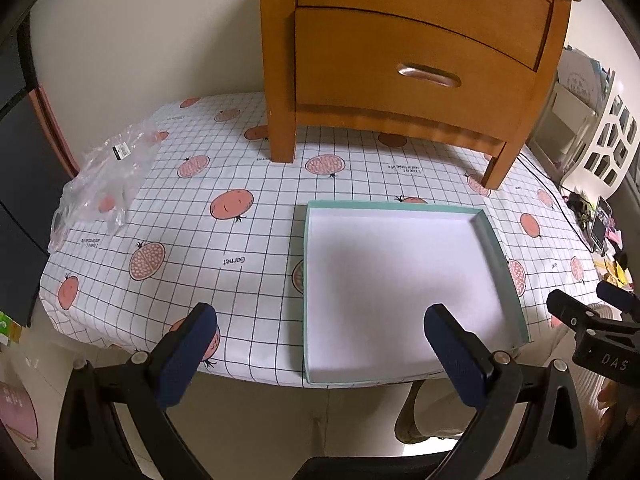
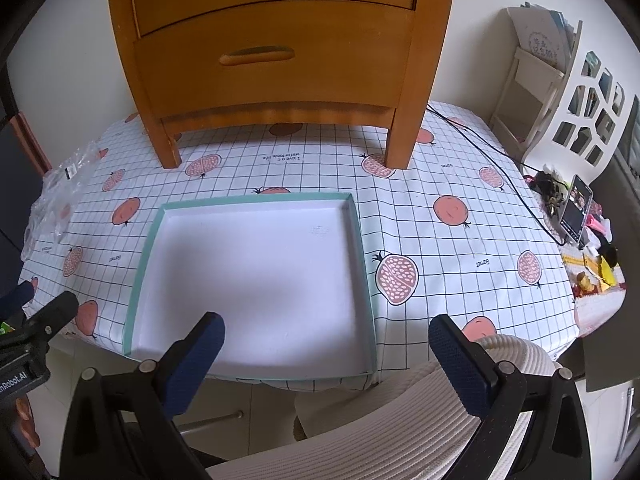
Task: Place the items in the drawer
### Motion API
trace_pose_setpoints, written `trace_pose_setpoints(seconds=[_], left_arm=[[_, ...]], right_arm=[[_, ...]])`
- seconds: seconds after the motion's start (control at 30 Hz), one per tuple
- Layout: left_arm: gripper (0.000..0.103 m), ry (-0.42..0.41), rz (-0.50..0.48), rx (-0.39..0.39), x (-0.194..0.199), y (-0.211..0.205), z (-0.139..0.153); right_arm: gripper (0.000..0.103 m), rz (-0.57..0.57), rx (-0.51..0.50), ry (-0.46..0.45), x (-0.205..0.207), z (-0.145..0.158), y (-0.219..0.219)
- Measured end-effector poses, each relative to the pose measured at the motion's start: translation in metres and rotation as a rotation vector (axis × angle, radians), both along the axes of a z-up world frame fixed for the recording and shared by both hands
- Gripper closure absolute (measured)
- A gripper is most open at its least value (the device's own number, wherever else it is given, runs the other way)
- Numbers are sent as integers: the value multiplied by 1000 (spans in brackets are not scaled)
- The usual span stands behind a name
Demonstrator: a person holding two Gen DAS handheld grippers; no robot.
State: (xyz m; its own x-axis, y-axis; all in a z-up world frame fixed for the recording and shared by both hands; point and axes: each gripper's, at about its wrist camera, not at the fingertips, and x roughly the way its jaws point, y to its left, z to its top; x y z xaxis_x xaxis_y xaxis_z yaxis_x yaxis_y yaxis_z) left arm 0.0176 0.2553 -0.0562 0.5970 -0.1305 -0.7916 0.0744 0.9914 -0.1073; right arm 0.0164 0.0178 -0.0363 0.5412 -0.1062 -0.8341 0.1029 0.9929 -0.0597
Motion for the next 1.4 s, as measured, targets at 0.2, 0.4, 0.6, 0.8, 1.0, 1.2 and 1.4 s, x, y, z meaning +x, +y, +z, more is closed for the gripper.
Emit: trace_pose_setpoints(seconds=[0.2, 0.4, 0.6, 0.8, 1.0, 1.2, 1.4], left_arm=[[0, -15, -5, 1, 0, 0, 2], [0, -29, -8, 6, -2, -1, 4], [0, -34, -6, 6, -2, -1, 5], [0, -40, -7, 10, -3, -2, 6], [0, -43, -7, 11, -3, -2, 6], [0, -44, -4, 13, -3, -2, 6], [0, -40, -4, 5, -5, -2, 7]], right_arm=[[0, -1, 1, 5, 0, -1, 0], [0, -1, 1, 6, 0, -1, 1], [0, -1, 1, 7, 0, -2, 0], [0, -1, 2, 9, -1, -3, 0], [0, -1, 2, 8, -1, -4, 0], [0, 0, 1, 8, -1, -4, 0], [0, -2, 3, 10, -1, -5, 0]])
